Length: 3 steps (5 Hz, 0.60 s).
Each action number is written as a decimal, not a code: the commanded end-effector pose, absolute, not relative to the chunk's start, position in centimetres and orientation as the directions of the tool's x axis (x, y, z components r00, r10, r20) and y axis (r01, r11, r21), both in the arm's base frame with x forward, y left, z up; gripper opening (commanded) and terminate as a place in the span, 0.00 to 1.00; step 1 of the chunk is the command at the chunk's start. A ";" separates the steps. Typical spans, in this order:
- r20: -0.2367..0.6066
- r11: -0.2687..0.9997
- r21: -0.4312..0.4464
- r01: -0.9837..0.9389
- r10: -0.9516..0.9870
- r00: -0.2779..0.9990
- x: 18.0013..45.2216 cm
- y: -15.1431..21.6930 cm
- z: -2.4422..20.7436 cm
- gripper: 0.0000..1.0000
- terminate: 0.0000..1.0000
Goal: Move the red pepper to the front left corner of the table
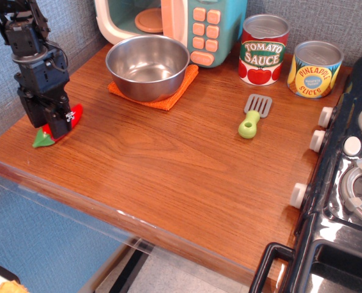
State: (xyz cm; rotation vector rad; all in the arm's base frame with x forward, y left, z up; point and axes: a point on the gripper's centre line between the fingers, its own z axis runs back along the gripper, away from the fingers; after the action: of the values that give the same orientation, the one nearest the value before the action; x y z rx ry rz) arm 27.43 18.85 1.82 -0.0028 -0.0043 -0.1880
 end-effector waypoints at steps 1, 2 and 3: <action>0.066 0.978 0.083 0.191 -0.196 0.978 28.0 18.2 6.1 1.00 0.00; 0.123 0.977 0.095 0.191 -0.202 0.972 27.4 17.1 8.0 1.00 0.00; 0.130 0.976 0.093 0.197 -0.208 0.969 27.4 16.2 8.5 1.00 0.00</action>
State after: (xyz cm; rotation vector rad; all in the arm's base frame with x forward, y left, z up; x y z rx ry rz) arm 26.80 15.72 6.16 0.0428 -0.0947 -0.1896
